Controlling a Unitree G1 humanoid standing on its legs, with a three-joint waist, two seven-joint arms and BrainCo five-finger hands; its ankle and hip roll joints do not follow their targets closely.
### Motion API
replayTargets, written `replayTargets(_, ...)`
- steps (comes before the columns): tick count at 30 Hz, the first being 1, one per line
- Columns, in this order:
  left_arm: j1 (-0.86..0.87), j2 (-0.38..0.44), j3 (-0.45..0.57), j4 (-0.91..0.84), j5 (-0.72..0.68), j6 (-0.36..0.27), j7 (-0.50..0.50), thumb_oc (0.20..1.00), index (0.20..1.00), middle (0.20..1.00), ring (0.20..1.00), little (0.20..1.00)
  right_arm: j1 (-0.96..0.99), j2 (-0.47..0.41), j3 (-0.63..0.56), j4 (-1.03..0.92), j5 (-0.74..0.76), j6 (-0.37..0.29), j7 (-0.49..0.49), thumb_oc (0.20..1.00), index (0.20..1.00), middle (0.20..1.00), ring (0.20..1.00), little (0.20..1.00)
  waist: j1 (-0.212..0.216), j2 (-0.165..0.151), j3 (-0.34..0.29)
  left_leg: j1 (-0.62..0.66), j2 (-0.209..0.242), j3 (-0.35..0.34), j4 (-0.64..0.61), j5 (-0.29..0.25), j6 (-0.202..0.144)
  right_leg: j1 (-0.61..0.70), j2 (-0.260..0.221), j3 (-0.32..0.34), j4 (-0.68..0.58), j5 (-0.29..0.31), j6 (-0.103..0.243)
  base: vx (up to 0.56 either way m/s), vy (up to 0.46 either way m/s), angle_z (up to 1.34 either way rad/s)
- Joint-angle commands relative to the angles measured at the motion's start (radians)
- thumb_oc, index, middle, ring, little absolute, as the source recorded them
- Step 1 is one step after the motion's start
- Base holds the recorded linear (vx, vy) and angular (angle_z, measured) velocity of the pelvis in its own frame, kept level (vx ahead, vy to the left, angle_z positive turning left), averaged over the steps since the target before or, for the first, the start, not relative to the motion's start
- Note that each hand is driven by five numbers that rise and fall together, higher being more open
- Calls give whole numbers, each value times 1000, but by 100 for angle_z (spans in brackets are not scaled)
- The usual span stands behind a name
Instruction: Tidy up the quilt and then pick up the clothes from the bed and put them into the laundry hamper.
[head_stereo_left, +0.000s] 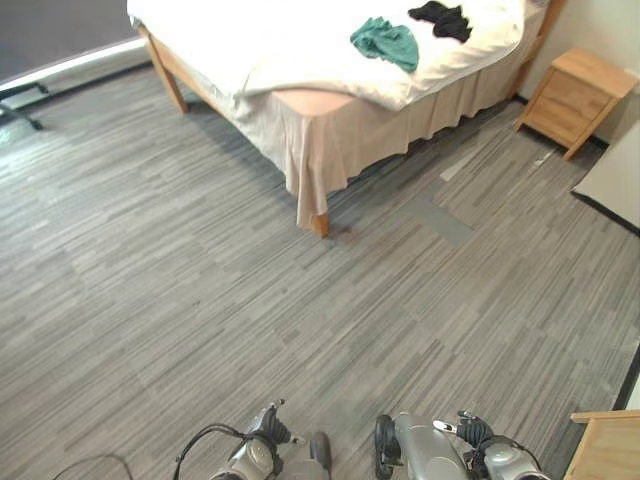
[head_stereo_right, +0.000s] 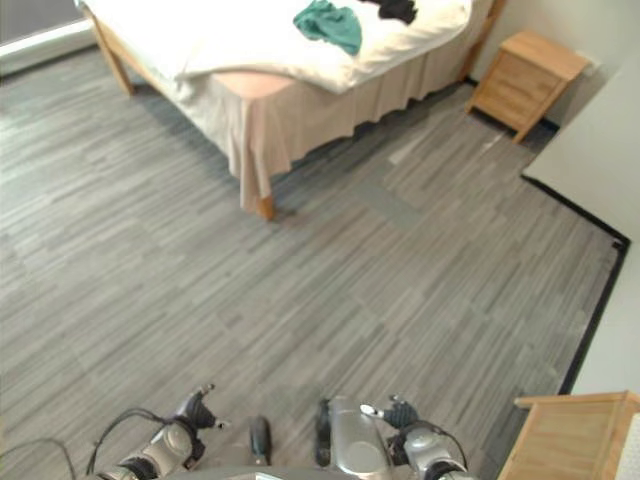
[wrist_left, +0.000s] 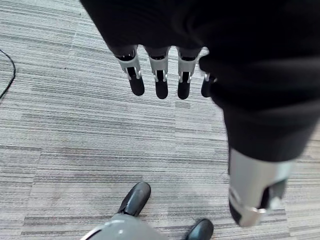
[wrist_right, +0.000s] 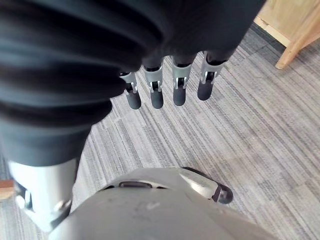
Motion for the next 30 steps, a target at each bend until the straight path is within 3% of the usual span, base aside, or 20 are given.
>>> replayTargets(1,-38,11,-13,52,41,-20,4,1000,1000,1000,1000,1000,29,-16,3,23,21,11,-8,1000,1000,1000,1000,1000,-54,23,-49,115,38,-26,1,-115,-69,62,-44,-7,-427,57,72,457,-224,-30)
replayTargets(2,-38,10,-13,52,42,-21,4,1000,1000,1000,1000,1000,30,-16,3,23,20,10,-8,1000,1000,1000,1000,1000,-54,28,-48,118,42,-26,1,-117,-70,71,-39,-10,-439,62,71,683,-308,-35)
replayTargets(3,-44,11,4,71,54,-22,5,1000,1000,1000,1000,1000,51,-14,-9,31,18,13,-3,1000,1000,1000,1000,1000,-87,38,-55,160,71,-20,1,-149,-101,30,-67,22,-549,118,97,776,-329,-30)
replayTargets(5,-47,11,15,86,52,-23,5,1000,1000,1000,1000,1000,90,-16,-20,43,10,17,6,1000,1000,1000,1000,1000,-109,42,-64,201,90,-26,1,-170,-119,11,-86,56,-556,144,108,765,-347,6)
replayTargets(7,-41,14,36,87,35,-26,16,1000,1000,1000,1000,1000,112,-27,-17,67,-18,22,14,1000,1000,1000,1000,1000,-121,58,-88,218,155,-43,96,-72,-152,34,-45,50,-524,164,77,652,-377,28)
replayTargets(9,-38,13,38,70,19,-23,18,1000,1000,1000,1000,1000,113,-36,4,85,-44,21,13,1000,1000,1000,1000,1000,-105,68,-100,134,206,-45,305,103,-158,105,3,15,-539,138,29,587,-507,-7)
replayTargets(10,-37,17,45,36,-4,-20,14,1000,1000,1000,1000,1000,121,-43,16,74,-56,21,9,1000,1000,1000,1000,1000,-66,44,-76,-5,237,-81,593,233,-135,209,22,-27,-567,104,-28,466,-494,-34)
replayTargets(11,-38,18,45,35,-4,-20,14,1000,1000,1000,1000,1000,121,-43,15,74,-56,21,9,1000,1000,1000,1000,1000,-69,41,-78,-11,234,-86,595,235,-135,207,18,-30,-569,105,-28,474,-489,-25)
replayTargets(12,-38,20,54,30,-19,-15,25,1000,1000,1000,1000,1000,108,-49,21,62,-52,20,6,1000,1000,1000,1000,1000,-51,21,-65,-50,238,-76,663,230,-108,256,25,-35,-587,90,-50,375,-265,-14)
replayTargets(14,-51,14,64,25,-47,-11,44,1000,1000,1000,1000,1000,68,-64,27,51,-43,25,1,1000,1000,1000,1000,1000,-4,-19,-37,-164,187,-77,761,145,-88,333,15,-21,-618,61,-56,630,-271,8)
replayTargets(15,-52,6,79,22,-68,-15,51,1000,1000,1000,1000,1000,36,-76,37,43,-43,27,-3,1000,1000,1000,1000,1000,39,-31,-32,-282,116,-39,705,78,-102,398,15,-6,-631,23,-42,524,-104,-4)
replayTargets(16,-52,6,79,22,-68,-15,51,1000,1000,1000,1000,1000,36,-75,37,43,-43,27,-3,1000,1000,1000,1000,1000,40,-34,-33,-282,113,-37,701,81,-101,395,12,-5,-631,24,-42,541,-19,-15)
replayTargets(18,-44,1,85,26,-69,-17,54,1000,1000,1000,1000,1000,15,-83,40,35,-39,23,-8,1000,1000,1000,1000,1000,71,-34,-49,-314,67,1,523,68,-98,429,9,20,-631,-3,-28,447,57,-35)
replayTargets(19,-34,0,88,29,-68,-18,54,1000,1000,1000,1000,1000,12,-84,43,26,-33,18,-11,1000,1000,1000,1000,1000,78,-27,-58,-315,55,55,370,79,-92,453,18,10,-631,-25,-21,756,98,-37)
replayTargets(20,-22,-4,96,37,-65,-13,47,1000,1000,1000,1000,1000,7,-81,37,20,-29,12,-14,1000,1000,1000,1000,1000,99,-12,-79,-327,53,153,187,134,-102,516,51,-16,-631,-70,-21,737,96,-7)
replayTargets(21,-15,-5,99,37,-63,-11,44,1000,1000,1000,1000,1000,8,-76,36,18,-27,11,-14,1000,1000,1000,1000,1000,109,-11,-85,-318,51,189,130,154,-99,540,62,-24,-631,-81,-21,881,90,21)
replayTargets(23,9,-7,110,66,-67,-3,31,1000,1000,1000,1000,1000,5,-45,34,39,-32,10,-14,1000,1000,1000,1000,1000,129,-36,-108,-247,3,176,86,122,-42,552,70,-55,-485,-82,4,672,75,30)
replayTargets(26,24,3,116,78,-58,5,18,1000,1000,1000,1000,1000,-1,-23,24,19,-18,9,-4,1000,1000,1000,1000,1000,103,-35,-97,-162,-6,177,53,78,-1,410,26,-72,-132,42,123,408,91,53)
replayTargets(28,17,16,118,81,-60,11,21,1000,1000,1000,1000,1000,-11,-18,15,11,-11,10,-5,1000,1000,1000,1000,1000,88,-10,-81,-102,15,150,19,69,4,296,-14,-82,21,87,132,362,17,30)
replayTargets(30,14,28,111,78,-58,10,22,1000,1000,1000,1000,1000,-13,-14,7,8,1,12,-11,1000,1000,1000,1000,1000,75,-2,-71,-68,23,117,5,61,-5,249,-56,-98,-32,35,98,340,-92,97)
